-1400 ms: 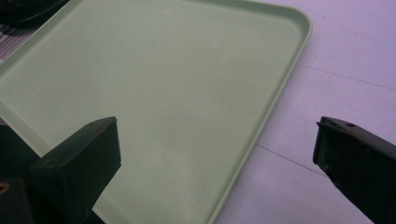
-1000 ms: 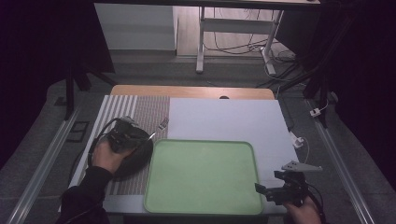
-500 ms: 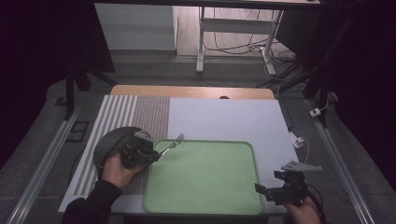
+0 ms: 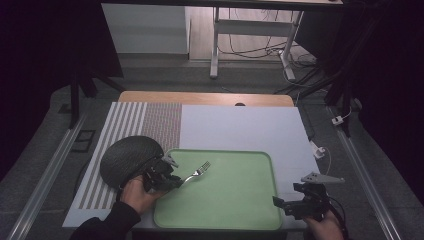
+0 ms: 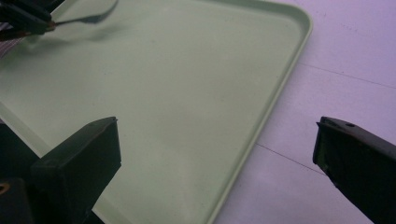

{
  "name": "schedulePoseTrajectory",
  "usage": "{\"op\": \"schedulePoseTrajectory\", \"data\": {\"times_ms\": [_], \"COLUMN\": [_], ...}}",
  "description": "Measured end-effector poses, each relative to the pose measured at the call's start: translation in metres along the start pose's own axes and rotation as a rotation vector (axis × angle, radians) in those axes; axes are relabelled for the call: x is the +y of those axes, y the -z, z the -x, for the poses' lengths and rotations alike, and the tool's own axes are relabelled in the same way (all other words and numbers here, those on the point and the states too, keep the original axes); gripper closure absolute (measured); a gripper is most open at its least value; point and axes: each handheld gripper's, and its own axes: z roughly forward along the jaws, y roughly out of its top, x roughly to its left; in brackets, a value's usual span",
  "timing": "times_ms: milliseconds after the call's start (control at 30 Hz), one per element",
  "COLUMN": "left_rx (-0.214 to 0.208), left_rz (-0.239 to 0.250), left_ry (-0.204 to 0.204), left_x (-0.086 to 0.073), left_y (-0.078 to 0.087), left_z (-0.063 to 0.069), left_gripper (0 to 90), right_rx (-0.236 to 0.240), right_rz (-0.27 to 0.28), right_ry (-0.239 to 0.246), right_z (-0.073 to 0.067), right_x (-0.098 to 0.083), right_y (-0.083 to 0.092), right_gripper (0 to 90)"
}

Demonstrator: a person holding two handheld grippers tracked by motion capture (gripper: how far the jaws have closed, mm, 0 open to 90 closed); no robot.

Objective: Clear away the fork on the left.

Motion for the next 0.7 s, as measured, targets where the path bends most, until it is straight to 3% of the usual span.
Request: {"op": "schedulePoseTrajectory", "data": {"times_ms": [167, 367, 567, 700], "left_rx": [-0.012, -0.046, -0.038, -0.07], "left_rz": [-0.034, -0.092, -0.021, 0.01], "left_ry": [-0.019, -0.033, -0.05, -0.067], "left_x": [0.002, 0.002, 0.01, 0.017], "left_y": [-0.011, -0.022, -0.016, -0.015], "left_z": [0.009, 0.009, 0.011, 0.013], "left_gripper": [77.2, 76.0, 70.7, 85.8], "right_rx": [0.002, 0.002, 0.005, 0.004], "right_rz": [0.001, 0.001, -0.003, -0.004], "right_ry": [-0.002, -0.002, -0.005, -0.005], "right_z": [0.0, 0.0, 0.001, 0.001], "right_x": [0.0, 0.0, 0.0, 0.0], "right_y": [0.0, 0.0, 0.0, 0.0], "right_gripper": [0.9, 0.9, 0.9, 0.9]}}
